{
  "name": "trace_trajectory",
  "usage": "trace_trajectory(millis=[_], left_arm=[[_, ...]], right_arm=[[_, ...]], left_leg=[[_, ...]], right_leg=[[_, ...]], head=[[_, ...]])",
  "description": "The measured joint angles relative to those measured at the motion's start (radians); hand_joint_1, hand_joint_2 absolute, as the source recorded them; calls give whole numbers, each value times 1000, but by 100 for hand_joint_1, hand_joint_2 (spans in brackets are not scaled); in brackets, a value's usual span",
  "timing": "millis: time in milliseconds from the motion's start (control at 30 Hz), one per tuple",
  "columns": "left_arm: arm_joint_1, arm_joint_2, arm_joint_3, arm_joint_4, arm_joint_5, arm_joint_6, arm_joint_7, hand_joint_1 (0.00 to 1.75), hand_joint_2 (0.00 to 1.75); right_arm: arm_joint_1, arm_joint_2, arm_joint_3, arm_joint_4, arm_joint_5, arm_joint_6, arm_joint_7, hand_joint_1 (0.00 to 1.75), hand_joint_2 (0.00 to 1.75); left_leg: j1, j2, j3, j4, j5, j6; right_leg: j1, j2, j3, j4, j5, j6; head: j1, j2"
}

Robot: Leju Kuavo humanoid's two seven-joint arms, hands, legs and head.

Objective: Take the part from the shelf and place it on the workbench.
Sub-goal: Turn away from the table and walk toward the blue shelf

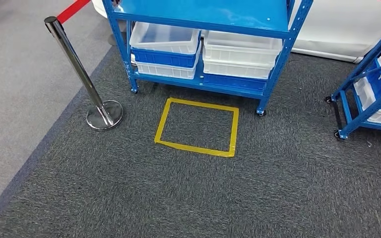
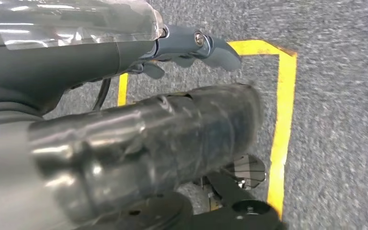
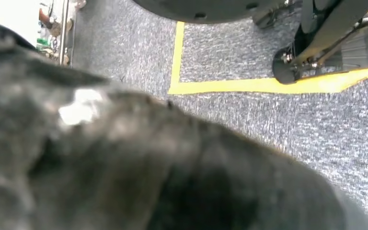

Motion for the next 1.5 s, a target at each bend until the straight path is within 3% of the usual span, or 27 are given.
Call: trace_trajectory(millis=[67,100,133,200,267,333,433,500,567,600,633,700,767,867,967,1000,1067,1100,1133,1167,1233,1267,1333,1433,1500], left_arm=[[2,0,0,0,0,0,0,0,0],[3,0,0,0,0,0,1,0,0],[5,0,0,0,0,0,1,0,0],[6,0,0,0,0,0,3,0,0],[6,1,0,0,0,0,4,0,0],[4,2,0,0,0,0,5,0,0],[6,2,0,0,0,1,6,0,0],[6,2,1,0,0,0,5,0,0],[4,2,1,0,-1,-1,4,0,0],[4,2,1,0,-1,-1,4,0,0],[4,1,1,0,-2,-2,3,0,0],[6,1,1,0,-2,-2,3,0,0],[7,0,1,0,-2,-2,2,0,0],[2,-1,1,0,-2,-2,1,0,0],[-1,-1,1,0,-2,-2,0,0,0],[-1,-1,1,0,-2,-2,0,0,0],[0,-1,1,0,-2,-3,1,0,0],[2,-1,1,0,-2,-3,1,0,0],[3,-1,1,0,-2,-3,2,0,0],[5,-1,1,0,-2,-3,3,0,0],[6,-1,1,0,-2,-3,3,0,0],[6,-1,1,0,-2,-3,3,0,0],[4,-1,1,0,-2,-3,3,0,0],[4,-1,2,0,-2,-2,3,0,0],[5,-1,2,0,-2,-2,3,0,0]], right_arm=[[-2,0,0,0,0,0,0,0,0],[-2,0,0,0,0,0,0,0,0],[-2,0,0,0,1,0,0,0,0],[-2,1,0,0,1,1,2,0,0],[-3,2,0,0,2,1,3,0,0],[-5,4,0,1,2,3,3,0,0],[-9,4,0,1,2,6,2,0,0],[-9,3,0,1,2,9,1,0,0],[-9,3,0,1,2,13,0,0,0],[-9,3,0,1,2,15,0,0,0],[-8,3,0,1,2,15,0,0,0],[-6,2,0,1,3,15,0,0,0],[-3,1,0,1,4,15,0,0,0],[-4,0,0,2,4,15,0,0,0],[-3,-1,0,2,5,15,0,0,0],[-3,-1,0,2,6,15,0,0,0],[-4,-1,0,2,7,15,0,0,0],[-4,-1,0,2,8,15,0,0,0],[-4,-1,0,2,9,15,0,0,0],[-4,-1,0,2,10,15,0,0,0],[-3,-1,0,2,13,15,0,0,0],[-3,-1,0,2,13,16,0,0,0],[-5,0,0,2,15,16,0,0,0],[-10,-1,0,2,16,17,-1,0,0],[-11,-1,0,2,16,17,-1,0,0]], left_leg=[[0,0,-84,130,-37,-1],[0,0,-114,165,-34,0],[-1,0,-126,163,-10,3],[-3,-1,-102,59,78,13],[-9,-1,-64,-47,130,24],[-16,-2,-51,-76,127,31],[-10,-3,-31,-102,128,42],[-5,-2,-15,-117,128,50],[-4,-2,-5,-119,120,54],[-4,-2,1,-119,114,54],[-4,-2,10,-119,106,53],[-3,-3,31,-119,90,47],[-5,-4,43,-118,75,37],[-6,-3,48,-121,66,20],[-4,-3,45,-88,40,5],[-3,-3,21,-37,16,2],[-2,-3,-63,103,-31,-2],[-2,-3,-103,158,-39,-3],[-2,-3,-125,175,-25,-2],[-2,-3,-128,152,10,0],[-4,-4,-89,25,105,10],[-6,-4,-66,-35,133,15],[-12,-4,-44,-86,142,22],[-11,-5,-34,-101,139,34],[-5,-5,-19,-116,139,44]], right_leg=[[3,0,9,-1,-9,-9],[5,2,15,-1,-14,-11],[6,5,23,0,-20,-11],[9,8,43,0,-34,-9],[12,9,53,1,-48,0],[12,9,55,-1,-56,11],[10,6,63,3,-68,28],[7,5,24,83,-106,37],[2,4,-58,211,-147,45],[0,4,-90,249,-145,47],[-2,4,-105,253,-123,49],[-6,3,-81,153,-33,48],[-2,2,-42,46,22,42],[8,3,-27,13,18,27],[0,1,-4,-5,13,7],[-2,0,6,-11,10,0],[2,0,15,-13,2,-9],[4,1,20,-13,-3,-11],[5,3,27,-13,-8,-12],[7,5,37,-13,-15,-11],[9,7,56,-13,-30,-7],[11,8,61,-12,-37,-3],[12,8,64,-11,-47,7],[11,7,71,-12,-56,25],[10,6,47,47,-88,36]], head=[[0,0],[0,0],[0,0],[0,0],[0,0],[0,0],[1,0],[3,0],[5,0],[5,0],[5,0],[5,0],[5,0],[4,0],[2,0],[1,0],[0,0],[0,0],[0,0],[0,0],[0,0],[1,0],[1,0],[1,0],[2,0]])
